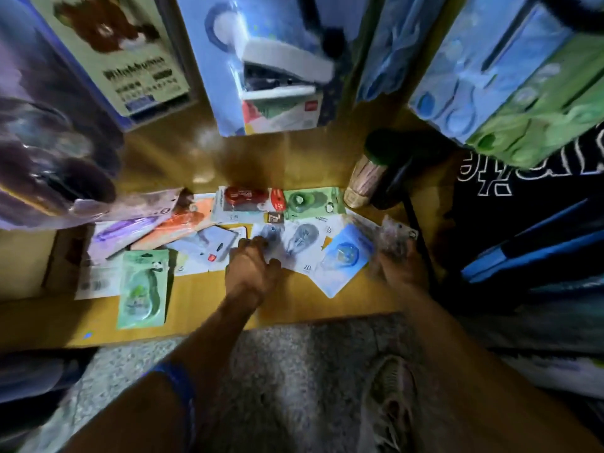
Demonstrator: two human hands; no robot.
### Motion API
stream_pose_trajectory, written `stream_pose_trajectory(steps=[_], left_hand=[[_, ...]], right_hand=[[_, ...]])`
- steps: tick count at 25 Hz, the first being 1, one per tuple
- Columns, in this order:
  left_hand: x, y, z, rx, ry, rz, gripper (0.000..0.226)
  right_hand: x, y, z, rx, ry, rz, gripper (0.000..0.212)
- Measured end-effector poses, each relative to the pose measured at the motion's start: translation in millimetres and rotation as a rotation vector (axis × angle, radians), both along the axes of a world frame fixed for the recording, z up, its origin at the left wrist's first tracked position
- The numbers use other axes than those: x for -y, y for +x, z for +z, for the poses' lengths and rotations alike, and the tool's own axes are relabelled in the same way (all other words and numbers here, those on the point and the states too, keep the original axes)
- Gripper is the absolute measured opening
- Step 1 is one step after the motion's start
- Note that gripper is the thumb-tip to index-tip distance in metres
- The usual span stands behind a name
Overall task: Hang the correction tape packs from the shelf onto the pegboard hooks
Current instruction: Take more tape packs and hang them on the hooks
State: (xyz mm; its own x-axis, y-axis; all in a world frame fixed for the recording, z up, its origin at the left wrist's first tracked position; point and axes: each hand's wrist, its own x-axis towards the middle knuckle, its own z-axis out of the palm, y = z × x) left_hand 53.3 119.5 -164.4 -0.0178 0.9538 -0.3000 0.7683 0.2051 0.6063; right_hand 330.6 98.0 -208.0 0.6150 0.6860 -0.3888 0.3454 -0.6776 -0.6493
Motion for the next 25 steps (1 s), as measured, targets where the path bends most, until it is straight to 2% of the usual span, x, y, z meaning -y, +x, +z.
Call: stream_pose_trajectory(steps=[4, 6, 9, 12, 14, 15, 18, 22, 25], left_hand=[[-21.3, 4.4, -23.7, -0.061, -0.073, -0.053, 0.055], [-20.6, 7.6, -30.5, -0.073, -0.078, -0.055, 0.057], [-0.7, 19.4, -29.8, -0.184, -0.071, -0.07, 0.058], [22.5, 31.1, -27.0, -0.222, -0.019, -0.097, 0.049], [31.2, 34.5, -24.4, -0.156, 0.008, -0.095, 0.044], [34.3, 34.7, -23.3, -0.142, 0.01, -0.113, 0.049], [28.3, 34.2, -23.3, -0.326, 0.043, -0.256, 0.065], [22.9, 24.1, -43.2, -0.279, -0.053, -0.347, 0.055], [40.2, 12.4, -53.0, -0.293, 0.079, -0.486, 0.069]], right_hand=[[-8.5, -17.7, 0.1, 0.252, -0.103, 0.021, 0.073], [-2.7, -30.6, 2.7, 0.304, -0.107, 0.003, 0.065], [14.0, -59.4, 3.7, 0.104, -0.005, -0.056, 0.063], [24.5, -89.0, 0.8, -0.136, 0.05, -0.128, 0.082], [32.2, -98.5, -0.4, -0.121, -0.037, -0.127, 0.087], [38.1, -101.4, 1.8, -0.068, -0.091, -0.114, 0.084], [58.8, -111.0, 0.7, 0.009, -0.09, -0.151, 0.081], [73.9, -134.1, -6.2, -0.175, 0.017, -0.283, 0.08], [79.2, -140.6, -4.5, -0.347, 0.225, -0.513, 0.08]])
